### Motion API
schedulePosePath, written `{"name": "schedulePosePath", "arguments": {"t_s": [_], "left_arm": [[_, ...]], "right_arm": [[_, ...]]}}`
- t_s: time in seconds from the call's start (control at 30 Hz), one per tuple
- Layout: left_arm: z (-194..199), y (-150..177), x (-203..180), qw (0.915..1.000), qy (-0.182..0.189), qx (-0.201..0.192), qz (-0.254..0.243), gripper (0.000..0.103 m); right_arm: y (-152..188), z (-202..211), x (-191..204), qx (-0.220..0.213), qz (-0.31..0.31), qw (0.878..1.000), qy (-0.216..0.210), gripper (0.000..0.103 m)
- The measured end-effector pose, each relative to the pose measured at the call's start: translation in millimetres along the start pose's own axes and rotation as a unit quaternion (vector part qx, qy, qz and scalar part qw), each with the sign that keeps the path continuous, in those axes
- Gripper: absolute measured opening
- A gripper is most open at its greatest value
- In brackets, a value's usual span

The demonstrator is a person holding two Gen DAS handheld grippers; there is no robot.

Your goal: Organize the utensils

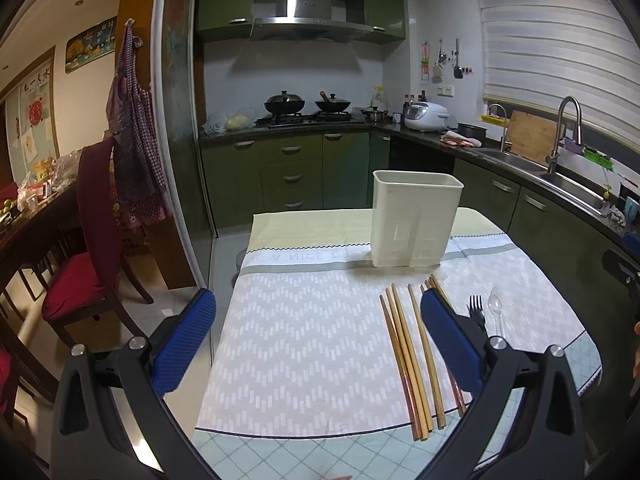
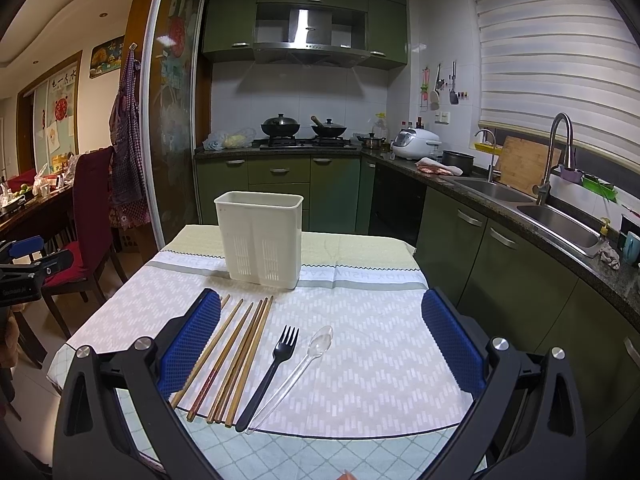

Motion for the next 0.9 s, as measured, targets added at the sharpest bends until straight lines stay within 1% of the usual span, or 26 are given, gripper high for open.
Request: {"name": "schedulePosePath", "arguments": {"t_s": [0.27, 0.9], "left_arm": [[-0.5, 0.1, -3.9, 0.9999, 0.016, 0.005, 0.002, 0.098], [-5.1, 4.5, -5.3, 0.9997, 0.020, 0.011, 0.003, 0.098]], "right_arm": [[-1.4, -2.8, -1.1, -0.001, -0.001, 1.000, 0.001, 0.099], [-0.4, -1.4, -4.6, 0.002, -0.003, 1.000, 0.000, 0.099]]}}
Point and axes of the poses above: each gripper's, at about its wrist camera, not at the fingertips, and z roughly against the way its jaws point, x to its left, y to its underside, the point moved 8 cm from there along -z, roughly the way its jaws point, and after that the axes turned 2 degrees about -x, right-handed, at the moved point
